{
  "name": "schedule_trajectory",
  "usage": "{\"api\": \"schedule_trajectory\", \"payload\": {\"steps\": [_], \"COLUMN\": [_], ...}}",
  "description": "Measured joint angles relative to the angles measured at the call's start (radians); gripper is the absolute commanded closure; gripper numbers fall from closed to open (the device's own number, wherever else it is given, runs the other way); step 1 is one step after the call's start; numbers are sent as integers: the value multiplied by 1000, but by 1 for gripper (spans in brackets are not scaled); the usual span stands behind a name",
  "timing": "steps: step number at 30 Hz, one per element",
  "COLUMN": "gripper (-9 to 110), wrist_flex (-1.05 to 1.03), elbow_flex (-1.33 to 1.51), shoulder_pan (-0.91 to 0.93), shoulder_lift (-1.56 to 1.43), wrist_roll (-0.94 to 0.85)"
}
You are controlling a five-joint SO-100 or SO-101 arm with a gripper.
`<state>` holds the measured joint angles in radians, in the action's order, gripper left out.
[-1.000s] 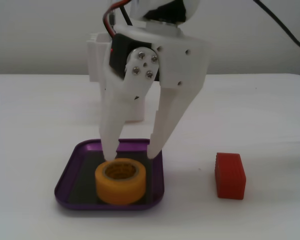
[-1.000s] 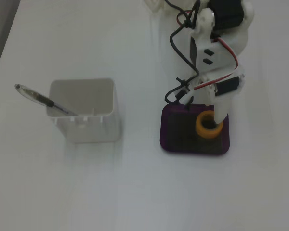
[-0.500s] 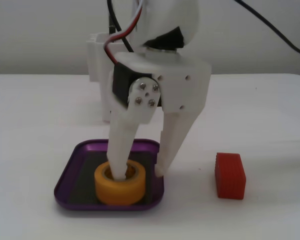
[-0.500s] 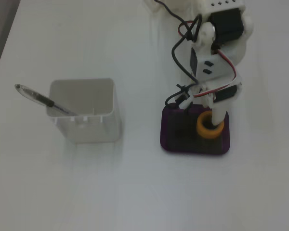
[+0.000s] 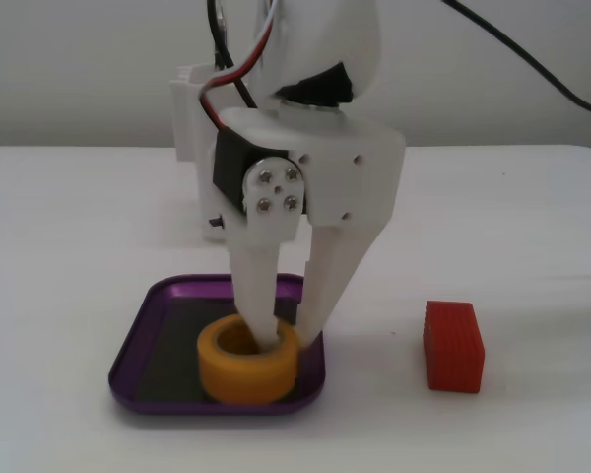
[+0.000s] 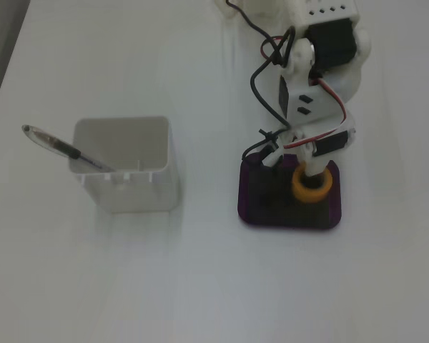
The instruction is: Remove the yellow tape from the box.
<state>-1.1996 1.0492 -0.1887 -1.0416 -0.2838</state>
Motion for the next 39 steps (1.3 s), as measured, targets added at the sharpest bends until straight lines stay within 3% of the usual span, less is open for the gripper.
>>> {"api": "schedule_trajectory", "payload": {"steps": [10,21,25,34,39], "gripper": [102,102,102,102,102], "wrist_flex": [-34,-276,-258,41,147], "elbow_flex": [-55,-135,64,767,1020], "shoulder_pan": [-3,95,153,210,225], "shoulder_lift": [-5,-403,-526,-808,-917], "wrist_roll": [0,0,0,0,0]}}
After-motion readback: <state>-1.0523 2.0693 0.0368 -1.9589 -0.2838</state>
